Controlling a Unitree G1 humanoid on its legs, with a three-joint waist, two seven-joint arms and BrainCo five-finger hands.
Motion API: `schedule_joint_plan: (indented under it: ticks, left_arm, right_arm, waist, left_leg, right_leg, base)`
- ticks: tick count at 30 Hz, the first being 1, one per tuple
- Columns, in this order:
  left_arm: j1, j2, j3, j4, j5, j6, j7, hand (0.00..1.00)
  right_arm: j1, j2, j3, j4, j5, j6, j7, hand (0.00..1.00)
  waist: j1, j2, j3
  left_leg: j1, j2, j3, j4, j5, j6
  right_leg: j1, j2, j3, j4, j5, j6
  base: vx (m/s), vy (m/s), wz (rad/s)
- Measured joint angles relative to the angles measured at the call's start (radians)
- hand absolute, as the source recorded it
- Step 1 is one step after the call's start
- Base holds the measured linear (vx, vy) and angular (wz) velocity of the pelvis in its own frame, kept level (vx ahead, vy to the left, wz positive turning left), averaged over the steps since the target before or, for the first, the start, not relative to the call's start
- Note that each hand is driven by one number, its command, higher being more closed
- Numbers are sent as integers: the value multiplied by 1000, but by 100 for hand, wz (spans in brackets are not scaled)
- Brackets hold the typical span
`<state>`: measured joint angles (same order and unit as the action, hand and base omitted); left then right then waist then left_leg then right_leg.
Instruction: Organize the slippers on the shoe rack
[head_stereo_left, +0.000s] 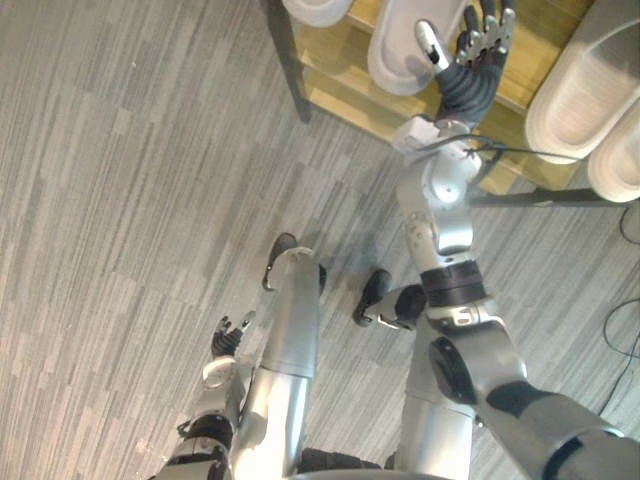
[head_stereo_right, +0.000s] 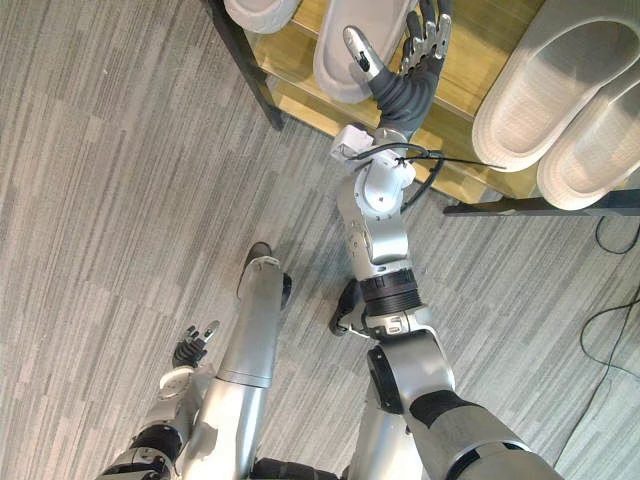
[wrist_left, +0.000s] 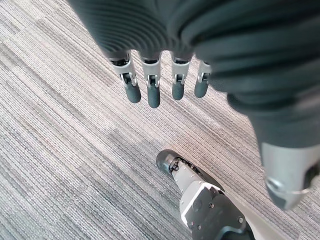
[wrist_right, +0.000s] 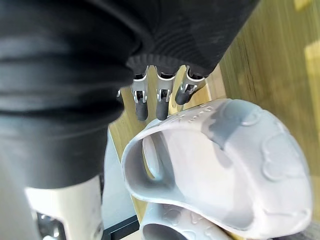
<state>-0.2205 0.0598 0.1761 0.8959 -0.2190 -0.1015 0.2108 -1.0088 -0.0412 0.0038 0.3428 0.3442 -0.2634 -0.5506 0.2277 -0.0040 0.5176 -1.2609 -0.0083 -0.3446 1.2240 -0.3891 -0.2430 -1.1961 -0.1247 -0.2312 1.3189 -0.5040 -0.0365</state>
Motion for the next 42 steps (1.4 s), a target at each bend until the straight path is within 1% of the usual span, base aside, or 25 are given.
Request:
schedule_joint_plan:
  ticks: [6,9,11,12,16,18,20,25,28,34,36,37,38,40,42]
  left_arm:
    - [-5,-3,-3,1,-5,-2,-1,0]
    - [-10,-4,-15,2,-20,-3,-1,0]
    - [-13,-4,-19,2,-20,-3,-1,0]
    - [-13,-4,-19,2,-20,-4,-1,0]
    - [-14,-4,-23,3,-21,-6,-1,0]
    - [-16,-2,-36,3,-21,-12,-1,0]
    - [-24,-6,-41,8,-21,-20,-1,0]
    - [-30,-6,-45,10,-28,-20,-1,0]
    - [-30,-6,-45,11,-43,-19,0,0]
    - [-30,-7,-44,10,-60,-19,0,0]
    - [-30,-7,-44,7,-63,-19,-1,0]
    - [-30,-7,-44,7,-65,-19,-1,0]
    - [-30,-7,-44,4,-69,-19,-1,0]
    - [-29,-7,-43,4,-69,-19,-1,0]
    - [-29,-7,-43,0,-69,-19,-1,0]
  right_arm:
    - [-75,-4,-6,52,64,-9,9,0]
    - [-98,-8,-20,70,93,-24,12,0]
    - [-102,-8,-24,77,100,-28,12,0]
    - [-116,-6,-30,96,132,-35,16,0]
    - [-153,-6,-42,146,167,-45,16,0]
    - [-160,-9,-47,155,167,-45,16,0]
    - [-166,-10,-57,155,167,-45,16,0]
    - [-171,-9,-70,154,169,-45,18,0]
    - [-173,-19,-85,153,169,-44,22,0]
    - [-166,-41,-121,135,166,-31,6,0]
    - [-145,-43,-136,95,152,-12,-12,0]
    - [-142,-43,-138,91,148,-11,-13,0]
    - [-123,-45,-151,66,126,0,-21,0]
    - [-109,-48,-158,62,98,5,-31,0]
    - [-94,-61,-159,61,49,30,-50,0]
  waist:
    - [8,7,4]
    - [16,15,8]
    - [18,15,8]
    - [18,16,8]
    - [20,16,8]
    - [21,18,9]
    - [26,28,10]
    - [32,29,10]
    - [32,29,10]
    - [33,29,10]
    - [32,28,10]
    - [31,28,10]
    - [31,28,10]
    - [29,28,10]
    - [26,28,10]
  left_leg:
    - [-10,0,-3,-1,3,-4]
    - [-14,-2,-11,-1,6,-10]
    - [-13,-2,-12,-1,7,-10]
    - [-13,-2,-13,-2,7,-9]
    - [-12,-2,-17,-10,12,-6]
    - [-11,-3,-18,-17,18,-4]
    - [-11,-2,-21,-23,23,-5]
    - [-9,-2,-22,-38,32,-9]
    - [-13,-1,-22,-38,36,-13]
    - [-14,-2,-21,-32,39,-17]
    - [-14,-2,-19,-28,39,-17]
    - [-14,-2,-19,-27,39,-17]
    - [-14,-2,-18,-25,40,-19]
    - [-13,-1,-16,-19,40,-19]
    - [-7,1,-13,-16,38,-17]
  right_leg:
    - [-9,-1,-4,2,-1,-1]
    - [-11,-2,-12,3,-1,-1]
    - [-11,-3,-13,4,-1,-2]
    - [-12,-2,-14,4,-1,-3]
    - [-12,-4,-19,4,-1,-4]
    - [-12,-10,-24,4,-1,-4]
    - [-12,-13,-30,4,-1,-4]
    - [-18,-14,-31,4,2,-10]
    - [-24,-14,-32,3,8,-22]
    - [-22,-14,-30,0,10,-23]
    - [-20,-13,-27,1,10,-23]
    - [-20,-13,-27,1,10,-23]
    - [-19,-13,-26,1,10,-22]
    - [-14,-13,-26,1,10,-22]
    - [-7,-13,-23,1,10,-22]
  base:
    - [0,0,0]
    - [-5,-1,3]
    - [0,0,0]
    - [0,0,0]
    - [-29,-5,2]
    - [-31,-14,6]
    - [-29,-22,6]
    - [-10,-15,3]
    - [0,0,0]
    - [0,5,0]
    - [0,0,0]
    - [0,0,0]
    - [0,0,0]
    - [-2,15,-1]
    - [-4,15,0]
